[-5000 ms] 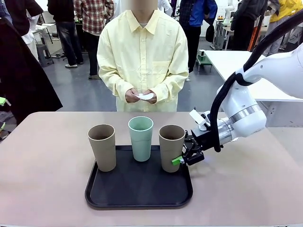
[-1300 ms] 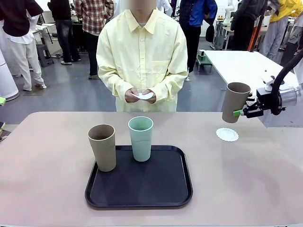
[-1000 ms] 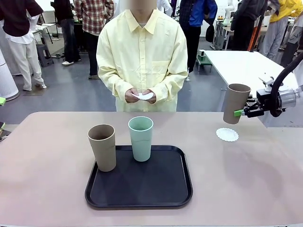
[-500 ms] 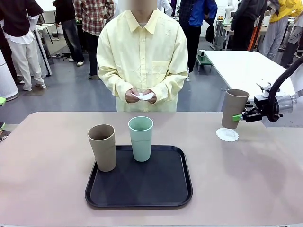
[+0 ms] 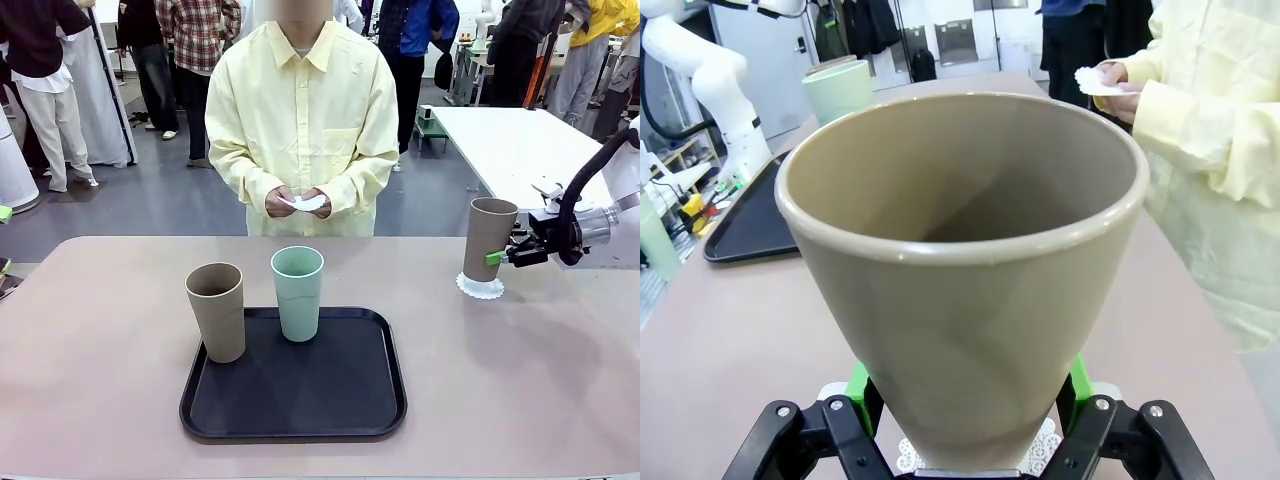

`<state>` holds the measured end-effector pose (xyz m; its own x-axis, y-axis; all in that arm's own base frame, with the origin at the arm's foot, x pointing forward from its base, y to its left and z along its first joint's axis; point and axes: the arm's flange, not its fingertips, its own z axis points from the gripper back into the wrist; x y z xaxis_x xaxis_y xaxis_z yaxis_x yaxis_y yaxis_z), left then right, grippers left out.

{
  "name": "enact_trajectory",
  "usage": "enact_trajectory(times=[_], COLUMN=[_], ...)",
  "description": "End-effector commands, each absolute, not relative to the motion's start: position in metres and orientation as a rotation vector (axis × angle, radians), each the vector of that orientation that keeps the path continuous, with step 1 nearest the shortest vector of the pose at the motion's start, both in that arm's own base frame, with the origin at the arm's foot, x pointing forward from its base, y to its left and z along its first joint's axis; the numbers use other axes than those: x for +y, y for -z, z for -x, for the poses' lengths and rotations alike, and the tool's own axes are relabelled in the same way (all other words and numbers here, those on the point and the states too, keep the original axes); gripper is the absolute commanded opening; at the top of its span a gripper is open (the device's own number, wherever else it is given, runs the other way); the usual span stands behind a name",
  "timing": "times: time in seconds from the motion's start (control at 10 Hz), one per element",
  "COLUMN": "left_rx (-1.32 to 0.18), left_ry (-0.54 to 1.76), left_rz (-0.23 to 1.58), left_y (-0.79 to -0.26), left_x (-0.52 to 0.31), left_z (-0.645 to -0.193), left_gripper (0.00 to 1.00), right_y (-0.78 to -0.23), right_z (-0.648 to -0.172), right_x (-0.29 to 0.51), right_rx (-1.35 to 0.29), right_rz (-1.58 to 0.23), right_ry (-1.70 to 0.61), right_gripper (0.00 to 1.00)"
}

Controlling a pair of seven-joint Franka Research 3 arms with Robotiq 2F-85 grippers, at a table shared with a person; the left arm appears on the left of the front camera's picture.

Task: Place coasters on the table and set cups on them.
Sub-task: Pick up one Reusable plastic cup and place it on a coaster set by the human.

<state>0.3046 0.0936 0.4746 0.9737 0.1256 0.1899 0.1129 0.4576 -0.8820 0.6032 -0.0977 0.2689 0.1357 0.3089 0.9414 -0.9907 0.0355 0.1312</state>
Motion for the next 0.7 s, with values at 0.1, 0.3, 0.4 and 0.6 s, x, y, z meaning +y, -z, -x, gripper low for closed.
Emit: enact_trajectory(times=[0.1,0.3,0.4,0.6], left_rx=[-0.255,-0.255,-0.255,-0.255], left_ry=[0.001,0.001,0.001,0.001], left_rz=[1.116,1.116,1.116,1.116], left_y=[-0.475,-0.475,-0.475,-0.475], left_x=[0.094,0.094,0.094,0.094], left_z=[-0.304,-0.304,-0.304,-0.304], left_gripper=[1.00,1.00,1.00,1.00], right_y=[-0.259,-0.254,-0.251,-0.249], right_z=[-0.601,-0.604,-0.605,-0.606], right_x=[-0.095,-0.096,-0.096,-0.094], right_rx=[-0.863,-0.861,-0.855,-0.840], right_rz=[-0.999,-0.995,-0.996,-0.995], right_ry=[-1.259,-1.257,-1.258,-1.263], right_gripper=[0.81,0.81,0.81,0.81])
